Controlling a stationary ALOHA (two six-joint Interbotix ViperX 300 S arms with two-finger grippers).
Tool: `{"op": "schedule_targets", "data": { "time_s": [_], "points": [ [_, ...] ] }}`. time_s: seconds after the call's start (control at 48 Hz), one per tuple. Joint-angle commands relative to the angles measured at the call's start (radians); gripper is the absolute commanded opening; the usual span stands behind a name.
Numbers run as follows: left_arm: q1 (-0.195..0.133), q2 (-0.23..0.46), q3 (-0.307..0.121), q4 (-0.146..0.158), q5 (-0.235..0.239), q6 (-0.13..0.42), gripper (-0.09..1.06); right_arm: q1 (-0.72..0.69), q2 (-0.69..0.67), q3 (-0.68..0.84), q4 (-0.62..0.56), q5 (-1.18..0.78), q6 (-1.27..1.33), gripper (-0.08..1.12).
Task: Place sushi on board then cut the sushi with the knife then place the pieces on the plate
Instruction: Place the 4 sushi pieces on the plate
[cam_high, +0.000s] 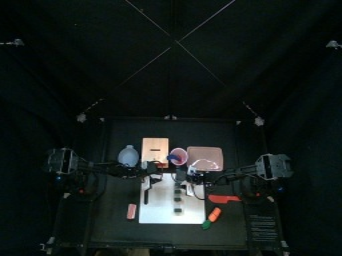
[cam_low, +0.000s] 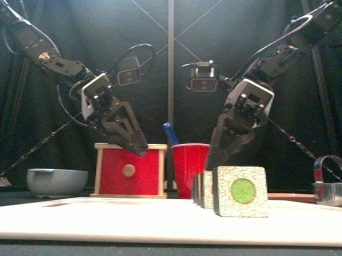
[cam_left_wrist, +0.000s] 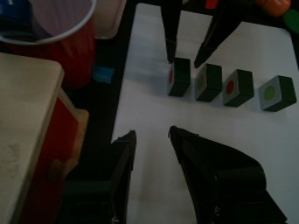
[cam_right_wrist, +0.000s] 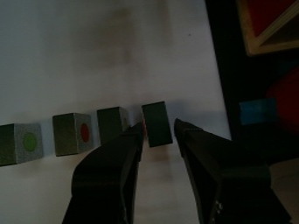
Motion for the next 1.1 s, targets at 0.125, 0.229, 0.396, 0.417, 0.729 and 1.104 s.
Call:
{"op": "schedule_targets", "data": {
  "time_s": [0.125, 0.229, 0.396, 0.417, 0.729, 1.104],
  "points": [
    [0.003, -0.008, -0.006, 0.002, -0.003, 0.0, 0.76, -0.008, 0.003, -0.026, -0.002, -0.002, 0.0, 0.73],
    [0.003, -0.006, -0.006, 0.002, -0.005, 0.0, 0.76, -0.009, 0.014, -0.029, -0.003, -0.002, 0.0, 0.73],
    [0.002, -0.005, -0.006, 0.002, -0.005, 0.0, 0.76, -0.009, 0.025, -0.031, -0.006, 0.0, 0.0, 0.69],
    [0.002, -0.005, -0.006, 0.002, -0.003, 0.0, 0.76, -0.009, 0.025, -0.031, -0.003, 0.0, 0.0, 0.68],
    [0.002, -0.005, -0.006, 0.002, -0.003, -0.002, 0.76, -0.054, -0.141, 0.037, 0.017, 0.078, 0.003, 0.62],
    [0.003, -0.005, -0.008, 0.003, -0.002, 0.0, 0.76, -0.347, -0.354, 0.137, -0.006, 0.181, -0.002, 0.62]
  ]
}}
